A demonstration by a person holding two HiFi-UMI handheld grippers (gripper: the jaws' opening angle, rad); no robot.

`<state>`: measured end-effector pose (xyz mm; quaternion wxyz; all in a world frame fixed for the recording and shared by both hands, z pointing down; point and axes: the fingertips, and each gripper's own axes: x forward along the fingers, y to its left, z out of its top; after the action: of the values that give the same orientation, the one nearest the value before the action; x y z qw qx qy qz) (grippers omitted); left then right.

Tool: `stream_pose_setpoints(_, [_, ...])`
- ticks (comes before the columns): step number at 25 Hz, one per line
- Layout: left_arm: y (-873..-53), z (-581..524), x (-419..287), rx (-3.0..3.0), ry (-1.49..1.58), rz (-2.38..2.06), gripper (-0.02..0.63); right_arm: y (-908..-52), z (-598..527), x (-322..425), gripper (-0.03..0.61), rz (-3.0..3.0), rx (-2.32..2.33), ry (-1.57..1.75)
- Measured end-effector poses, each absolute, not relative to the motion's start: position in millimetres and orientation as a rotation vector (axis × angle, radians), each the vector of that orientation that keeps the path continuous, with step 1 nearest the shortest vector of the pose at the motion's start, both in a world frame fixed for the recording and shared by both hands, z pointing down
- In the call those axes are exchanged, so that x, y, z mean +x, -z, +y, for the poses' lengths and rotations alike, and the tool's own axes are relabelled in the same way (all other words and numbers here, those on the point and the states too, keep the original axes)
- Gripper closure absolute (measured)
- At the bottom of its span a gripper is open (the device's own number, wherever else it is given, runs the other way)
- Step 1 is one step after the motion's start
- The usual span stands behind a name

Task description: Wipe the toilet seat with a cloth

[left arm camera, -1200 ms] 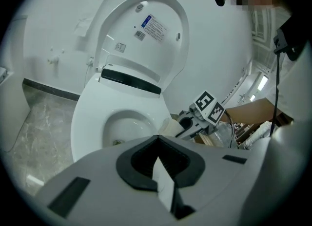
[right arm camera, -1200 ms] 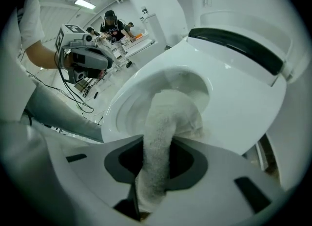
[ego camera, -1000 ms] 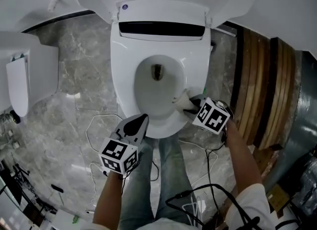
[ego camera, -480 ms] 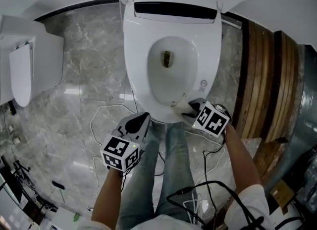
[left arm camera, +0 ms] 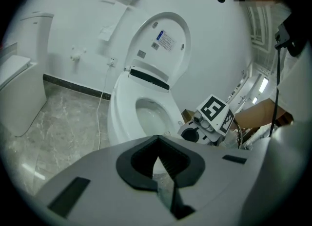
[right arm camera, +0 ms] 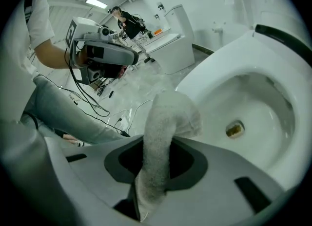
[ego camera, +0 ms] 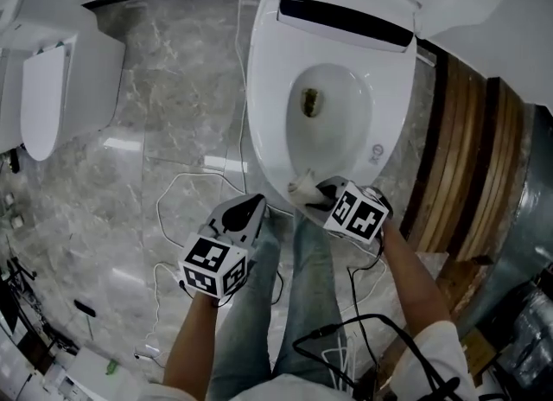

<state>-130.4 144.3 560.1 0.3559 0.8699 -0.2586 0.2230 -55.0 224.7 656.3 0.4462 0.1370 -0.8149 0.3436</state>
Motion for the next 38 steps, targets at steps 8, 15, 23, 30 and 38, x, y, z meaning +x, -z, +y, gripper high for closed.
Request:
stream_pose_setpoints(8, [-562.8, 131.0, -164.5, 2.213, -0.538, -0.751, 0.603, -657.6, 176.7, -83.9, 0.476, -2.056, 0.292, -0.824])
stream_pose_setpoints(15, [-569.4, 107.4, -197.3, 2.124, -0.469, -0.872, 0.603, -658.7, 124.6, -103.1, 0.476, -2.067, 0.233, -0.806])
stream_pose_setpoints(23, [-572.4, 68.3, -204.6, 2.046, -0.392, -0.982, 0.603, -650.5, 27.3, -101.2, 0.476, -2.117, 0.272, -0.825])
stream_pose_setpoints(30, [-574.0, 35.2, -183.4, 2.014, -0.364, -1.031, 0.603, -642.4, -46.5, -80.0, 0.476, -2.148, 0.329, -0.770])
stream_pose_setpoints(38, [-566.6, 13.4, -130.9, 2.049, -0.395, -0.963, 0.603, -634.0, -110.7, -28.2, 0.476, -2.169, 0.637, -0.819])
